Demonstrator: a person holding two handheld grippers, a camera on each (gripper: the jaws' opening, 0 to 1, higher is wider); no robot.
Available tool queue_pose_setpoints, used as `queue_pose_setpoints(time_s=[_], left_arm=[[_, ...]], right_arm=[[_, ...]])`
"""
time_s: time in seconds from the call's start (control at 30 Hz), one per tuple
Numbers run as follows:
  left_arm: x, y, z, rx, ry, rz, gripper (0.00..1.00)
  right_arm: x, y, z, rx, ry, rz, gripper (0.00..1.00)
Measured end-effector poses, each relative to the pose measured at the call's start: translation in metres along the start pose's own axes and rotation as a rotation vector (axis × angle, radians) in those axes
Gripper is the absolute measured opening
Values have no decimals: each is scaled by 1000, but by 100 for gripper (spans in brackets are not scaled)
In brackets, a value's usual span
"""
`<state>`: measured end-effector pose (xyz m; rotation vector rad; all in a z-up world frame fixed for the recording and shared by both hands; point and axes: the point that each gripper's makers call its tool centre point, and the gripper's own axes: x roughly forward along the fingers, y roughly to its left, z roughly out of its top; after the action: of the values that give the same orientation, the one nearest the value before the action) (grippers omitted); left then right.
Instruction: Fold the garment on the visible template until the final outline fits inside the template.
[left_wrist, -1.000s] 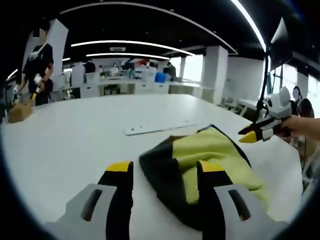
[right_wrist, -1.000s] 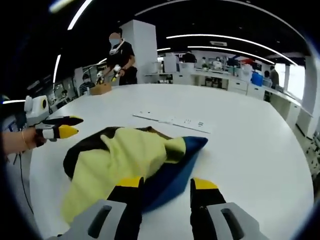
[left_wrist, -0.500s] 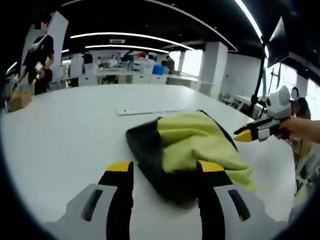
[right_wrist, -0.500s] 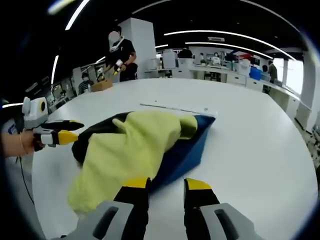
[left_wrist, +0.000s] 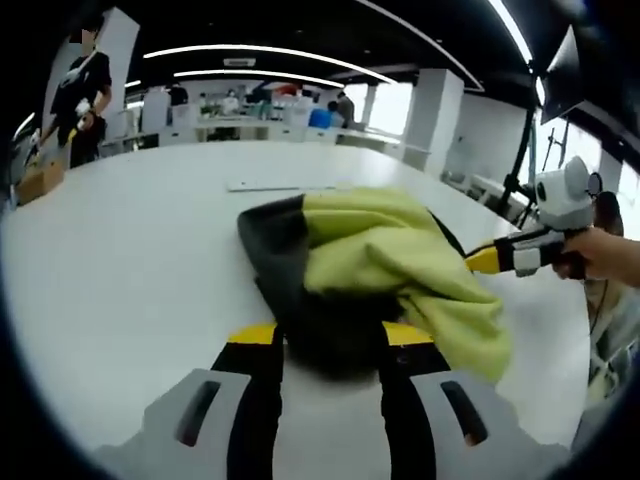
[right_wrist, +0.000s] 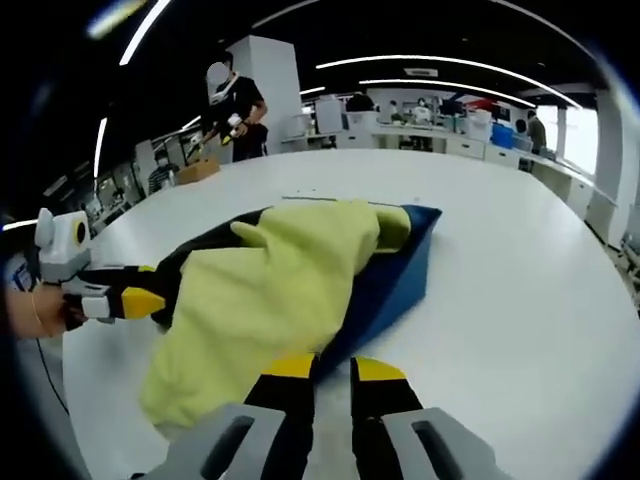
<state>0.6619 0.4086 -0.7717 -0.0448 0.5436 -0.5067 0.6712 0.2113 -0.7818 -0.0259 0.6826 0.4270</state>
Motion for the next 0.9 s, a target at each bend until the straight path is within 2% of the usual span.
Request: queue_pose_setpoints(time_s=[0.1,0.4,0.5,0.77,0.9], left_arm=[[0,0,-7,33,34,13,25],[-2,7,-7,35,50,27,5],[-6,12,-3,59,54,50,3],[-18,36,12,8,9,105,2],[-23,49,15,13,11,132,1]], right_arm=[[1,-1,-6,6,12,-10,0],[1,-6,-6,23,6,-6,0],[-2,-10,0,2,-8,-11,0],[-15,-28,17,-25,-49,-24,0],[-21,-35,23,-32,-57,-22,0]])
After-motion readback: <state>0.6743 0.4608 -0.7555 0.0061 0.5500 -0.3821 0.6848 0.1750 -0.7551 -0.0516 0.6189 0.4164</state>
